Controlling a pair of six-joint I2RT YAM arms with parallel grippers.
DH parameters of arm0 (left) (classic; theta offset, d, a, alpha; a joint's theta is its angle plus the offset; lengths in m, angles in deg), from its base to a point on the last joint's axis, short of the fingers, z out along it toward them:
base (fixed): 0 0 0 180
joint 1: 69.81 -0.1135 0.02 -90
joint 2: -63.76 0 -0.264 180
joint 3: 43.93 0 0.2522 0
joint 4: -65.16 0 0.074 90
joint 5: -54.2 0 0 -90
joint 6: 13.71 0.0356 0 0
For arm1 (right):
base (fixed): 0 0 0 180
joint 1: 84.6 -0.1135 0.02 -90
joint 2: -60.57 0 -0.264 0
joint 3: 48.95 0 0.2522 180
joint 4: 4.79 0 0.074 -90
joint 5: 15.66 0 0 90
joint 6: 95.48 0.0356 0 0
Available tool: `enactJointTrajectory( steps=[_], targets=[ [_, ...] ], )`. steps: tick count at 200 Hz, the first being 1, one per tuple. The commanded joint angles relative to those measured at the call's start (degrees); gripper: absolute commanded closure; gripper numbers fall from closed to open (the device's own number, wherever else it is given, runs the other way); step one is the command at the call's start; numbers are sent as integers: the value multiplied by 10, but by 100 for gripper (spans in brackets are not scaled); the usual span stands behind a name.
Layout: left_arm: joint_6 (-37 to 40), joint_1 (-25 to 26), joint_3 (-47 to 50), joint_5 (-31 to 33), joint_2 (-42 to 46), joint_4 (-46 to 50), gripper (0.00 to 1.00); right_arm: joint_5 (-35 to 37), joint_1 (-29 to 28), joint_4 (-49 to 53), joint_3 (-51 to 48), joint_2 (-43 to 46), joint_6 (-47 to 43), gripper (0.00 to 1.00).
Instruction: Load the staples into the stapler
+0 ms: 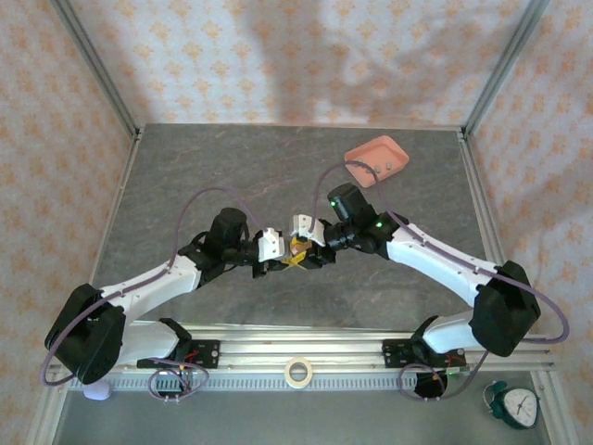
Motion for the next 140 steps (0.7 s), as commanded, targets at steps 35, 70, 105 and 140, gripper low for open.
enactJointTrajectory(
  steps=[35, 70, 105, 140],
  targets=[
    [9, 4, -16, 15, -1, 14, 94, 11, -1, -2, 15, 14, -3, 76],
    [5, 5, -16, 23, -8, 12, 95, 7, 0, -5, 12, 25, -7, 81],
    [-4, 4, -11, 31, -25, -5, 95, -21, 6, -26, 5, 39, 8, 82],
    [-20, 4, -4, 29, -51, -37, 95, -34, 13, -54, -10, 56, 29, 83]
  ],
)
